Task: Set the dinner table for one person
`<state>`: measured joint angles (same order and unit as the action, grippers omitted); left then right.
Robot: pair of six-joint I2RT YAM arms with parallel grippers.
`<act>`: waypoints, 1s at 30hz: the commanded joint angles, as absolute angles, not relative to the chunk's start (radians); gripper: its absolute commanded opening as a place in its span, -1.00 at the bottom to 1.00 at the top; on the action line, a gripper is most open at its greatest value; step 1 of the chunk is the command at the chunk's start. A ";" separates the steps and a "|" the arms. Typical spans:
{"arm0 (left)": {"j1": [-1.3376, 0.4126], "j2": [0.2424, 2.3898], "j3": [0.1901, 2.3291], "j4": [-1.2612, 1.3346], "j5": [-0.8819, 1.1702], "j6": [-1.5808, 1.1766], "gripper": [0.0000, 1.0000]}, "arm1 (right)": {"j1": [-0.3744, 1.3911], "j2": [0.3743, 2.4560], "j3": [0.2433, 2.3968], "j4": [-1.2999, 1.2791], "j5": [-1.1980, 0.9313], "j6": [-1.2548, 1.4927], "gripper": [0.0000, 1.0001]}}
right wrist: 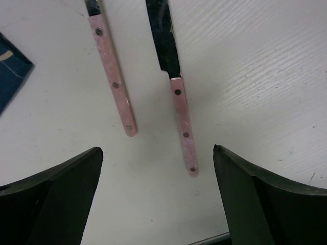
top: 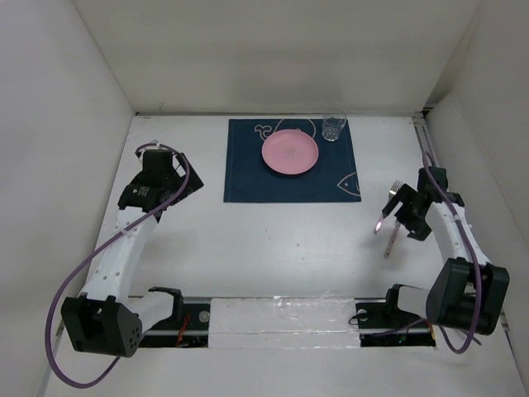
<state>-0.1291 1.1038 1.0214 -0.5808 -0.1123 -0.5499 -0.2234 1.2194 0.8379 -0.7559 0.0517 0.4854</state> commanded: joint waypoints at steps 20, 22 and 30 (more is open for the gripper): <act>-0.129 1.120 1.058 -0.578 -0.095 -0.528 1.00 | -0.291 1.543 0.828 -0.701 0.063 0.430 0.38; -0.129 1.120 1.058 -0.578 -0.095 -0.528 1.00 | -0.305 1.555 0.828 -0.690 0.054 0.416 0.21; -0.129 1.129 1.068 -0.578 -0.095 -0.528 1.00 | -0.325 1.617 0.838 -0.670 -0.017 0.387 -0.51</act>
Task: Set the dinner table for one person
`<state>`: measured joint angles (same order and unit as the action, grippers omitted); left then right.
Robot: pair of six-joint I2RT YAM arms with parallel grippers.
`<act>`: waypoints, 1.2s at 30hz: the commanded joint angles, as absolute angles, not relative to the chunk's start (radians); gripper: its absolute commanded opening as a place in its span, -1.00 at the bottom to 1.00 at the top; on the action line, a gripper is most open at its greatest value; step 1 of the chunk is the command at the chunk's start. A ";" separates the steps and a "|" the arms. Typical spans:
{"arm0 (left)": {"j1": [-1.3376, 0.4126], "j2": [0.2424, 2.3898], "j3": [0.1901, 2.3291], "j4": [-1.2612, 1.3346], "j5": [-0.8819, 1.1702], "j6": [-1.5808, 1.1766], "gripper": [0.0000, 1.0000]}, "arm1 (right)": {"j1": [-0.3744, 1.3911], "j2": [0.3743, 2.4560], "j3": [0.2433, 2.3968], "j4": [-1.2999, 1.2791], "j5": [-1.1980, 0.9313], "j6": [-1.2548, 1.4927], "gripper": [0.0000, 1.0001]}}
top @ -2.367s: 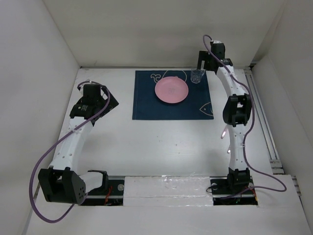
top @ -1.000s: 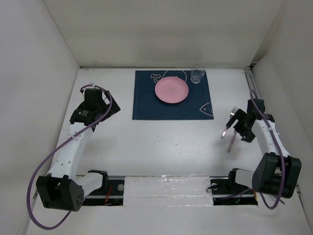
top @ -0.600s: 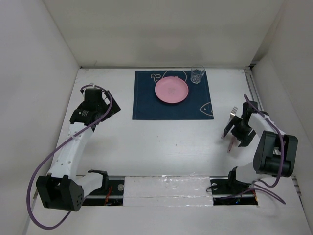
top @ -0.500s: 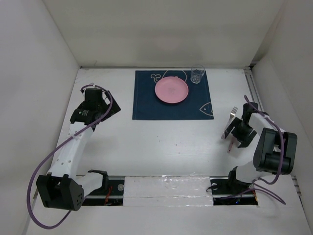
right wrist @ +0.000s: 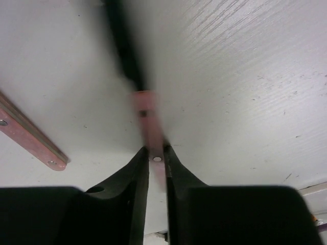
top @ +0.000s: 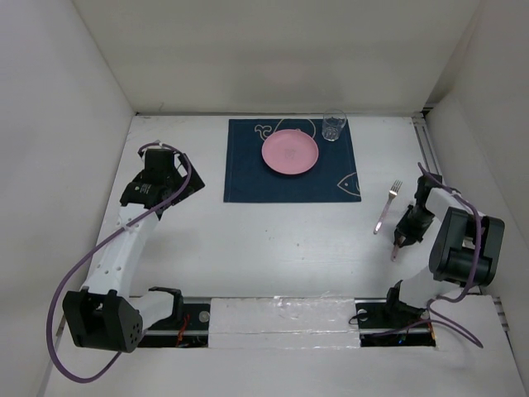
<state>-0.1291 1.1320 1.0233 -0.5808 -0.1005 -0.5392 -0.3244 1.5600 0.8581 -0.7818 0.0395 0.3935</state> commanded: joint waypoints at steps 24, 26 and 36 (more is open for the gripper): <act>-0.129 1.140 1.058 -0.578 -0.071 -0.518 1.00 | -0.076 1.441 1.169 -0.562 0.029 0.301 -1.00; -0.129 1.149 1.058 -0.569 -0.043 -0.518 1.00 | -0.031 1.515 1.271 -0.549 0.029 0.233 -1.00; -0.098 1.097 1.049 -0.537 -0.011 -0.500 1.00 | 0.182 1.822 1.543 -0.626 0.078 0.143 -1.00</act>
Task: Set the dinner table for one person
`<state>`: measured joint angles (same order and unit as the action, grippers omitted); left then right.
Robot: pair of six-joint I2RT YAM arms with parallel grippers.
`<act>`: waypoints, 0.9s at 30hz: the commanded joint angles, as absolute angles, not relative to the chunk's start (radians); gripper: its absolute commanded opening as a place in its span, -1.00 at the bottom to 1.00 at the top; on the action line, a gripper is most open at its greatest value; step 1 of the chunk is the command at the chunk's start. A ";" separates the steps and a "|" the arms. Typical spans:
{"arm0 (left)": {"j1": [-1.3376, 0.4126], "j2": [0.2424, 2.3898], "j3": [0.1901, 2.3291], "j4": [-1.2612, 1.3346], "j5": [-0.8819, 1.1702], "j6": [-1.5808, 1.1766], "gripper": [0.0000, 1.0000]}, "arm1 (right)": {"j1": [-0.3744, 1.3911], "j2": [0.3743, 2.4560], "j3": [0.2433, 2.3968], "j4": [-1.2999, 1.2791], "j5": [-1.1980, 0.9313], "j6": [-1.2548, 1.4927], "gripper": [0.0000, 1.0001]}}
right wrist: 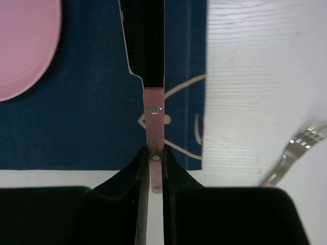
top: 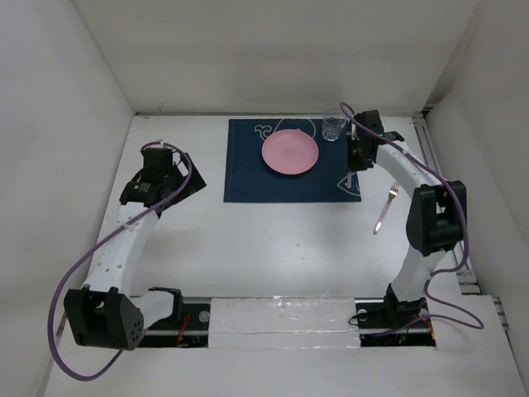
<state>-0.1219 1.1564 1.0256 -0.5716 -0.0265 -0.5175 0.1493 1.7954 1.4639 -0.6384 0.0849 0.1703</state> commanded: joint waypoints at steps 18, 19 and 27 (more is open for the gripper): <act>-0.086 1.092 1.031 -0.526 -0.012 -0.491 1.00 | 0.213 2.016 1.586 -0.603 0.049 0.152 -1.00; -0.086 1.092 1.031 -0.517 -0.012 -0.491 1.00 | 0.213 2.016 1.574 -0.603 0.049 0.152 -1.00; -0.086 1.101 1.031 -0.517 0.006 -0.482 1.00 | 0.204 2.066 1.574 -0.603 0.038 0.152 -1.00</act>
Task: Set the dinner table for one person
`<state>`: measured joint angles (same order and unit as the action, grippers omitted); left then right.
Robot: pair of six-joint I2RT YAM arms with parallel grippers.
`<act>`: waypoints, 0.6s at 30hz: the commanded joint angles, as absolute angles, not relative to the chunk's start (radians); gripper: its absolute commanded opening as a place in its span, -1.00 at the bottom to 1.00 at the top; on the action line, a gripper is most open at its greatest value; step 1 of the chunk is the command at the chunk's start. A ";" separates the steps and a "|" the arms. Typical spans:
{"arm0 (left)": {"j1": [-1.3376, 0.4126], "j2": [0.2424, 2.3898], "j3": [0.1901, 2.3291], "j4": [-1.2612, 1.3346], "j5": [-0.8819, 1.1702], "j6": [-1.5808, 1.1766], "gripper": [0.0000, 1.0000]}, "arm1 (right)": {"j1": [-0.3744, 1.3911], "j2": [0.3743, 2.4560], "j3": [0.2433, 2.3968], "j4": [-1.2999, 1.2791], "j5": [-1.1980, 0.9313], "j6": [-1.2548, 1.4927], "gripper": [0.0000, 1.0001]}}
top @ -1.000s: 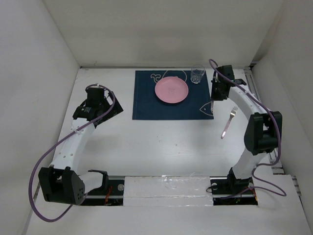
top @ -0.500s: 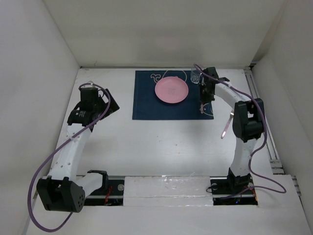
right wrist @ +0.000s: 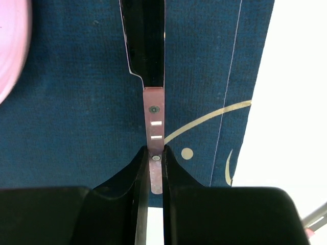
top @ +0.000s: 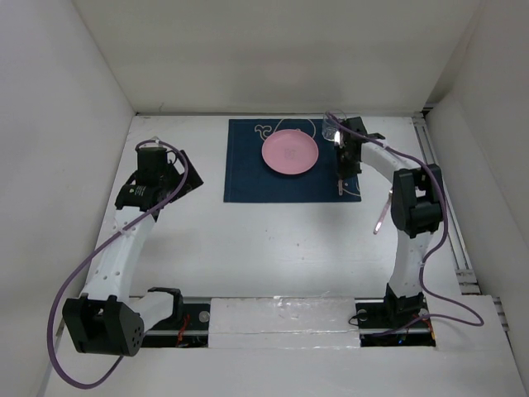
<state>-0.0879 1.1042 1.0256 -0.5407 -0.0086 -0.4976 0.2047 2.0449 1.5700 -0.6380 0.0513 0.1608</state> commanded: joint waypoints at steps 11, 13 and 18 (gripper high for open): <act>-0.086 1.101 1.031 -0.517 0.015 -0.482 1.00 | 0.204 2.088 1.574 -0.603 0.038 0.152 -0.95; -0.086 1.092 1.031 -0.517 0.015 -0.482 1.00 | 0.195 2.088 1.574 -0.603 0.038 0.163 -0.92; -0.086 1.083 1.031 -0.517 0.015 -0.482 1.00 | 0.195 2.088 1.574 -0.614 0.038 0.172 -0.88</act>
<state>-0.0879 1.1046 1.0252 -0.5404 0.0048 -0.4950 0.2024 2.0846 1.5700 -0.6201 0.0448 0.1623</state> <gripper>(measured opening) 0.997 0.143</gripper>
